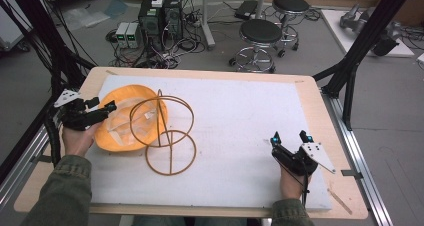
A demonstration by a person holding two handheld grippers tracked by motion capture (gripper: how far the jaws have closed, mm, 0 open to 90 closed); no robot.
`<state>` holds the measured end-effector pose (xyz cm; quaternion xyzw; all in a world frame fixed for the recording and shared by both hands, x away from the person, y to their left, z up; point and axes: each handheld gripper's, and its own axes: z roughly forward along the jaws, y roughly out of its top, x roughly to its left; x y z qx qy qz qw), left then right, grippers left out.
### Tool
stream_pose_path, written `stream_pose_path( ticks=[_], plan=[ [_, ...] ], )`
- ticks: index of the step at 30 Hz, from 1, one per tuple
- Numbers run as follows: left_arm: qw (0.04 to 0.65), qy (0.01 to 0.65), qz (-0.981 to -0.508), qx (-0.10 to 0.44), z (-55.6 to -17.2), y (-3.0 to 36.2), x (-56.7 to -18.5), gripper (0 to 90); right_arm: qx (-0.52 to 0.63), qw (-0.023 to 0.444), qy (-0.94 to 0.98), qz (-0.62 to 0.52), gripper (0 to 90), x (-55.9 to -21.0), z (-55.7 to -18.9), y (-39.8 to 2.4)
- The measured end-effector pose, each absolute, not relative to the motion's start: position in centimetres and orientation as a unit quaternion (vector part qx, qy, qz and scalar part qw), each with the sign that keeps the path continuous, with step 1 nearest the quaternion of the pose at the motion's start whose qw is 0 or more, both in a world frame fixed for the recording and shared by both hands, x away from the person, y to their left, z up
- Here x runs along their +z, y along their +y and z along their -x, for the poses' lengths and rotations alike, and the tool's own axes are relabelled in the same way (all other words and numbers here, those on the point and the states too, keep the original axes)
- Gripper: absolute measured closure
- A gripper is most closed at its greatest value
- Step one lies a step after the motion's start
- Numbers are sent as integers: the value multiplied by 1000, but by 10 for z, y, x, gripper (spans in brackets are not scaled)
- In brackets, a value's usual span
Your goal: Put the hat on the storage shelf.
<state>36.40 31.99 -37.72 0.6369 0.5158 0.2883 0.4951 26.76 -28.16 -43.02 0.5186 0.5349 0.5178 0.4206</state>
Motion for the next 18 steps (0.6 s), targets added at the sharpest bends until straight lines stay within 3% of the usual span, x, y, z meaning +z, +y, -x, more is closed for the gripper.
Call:
stream_pose_path(
  ticks=[18],
  plan=[
    [477,543,-641,258,-383,318,-378,350,522,414,535,-519,109,-431,-268,-281]
  ],
)
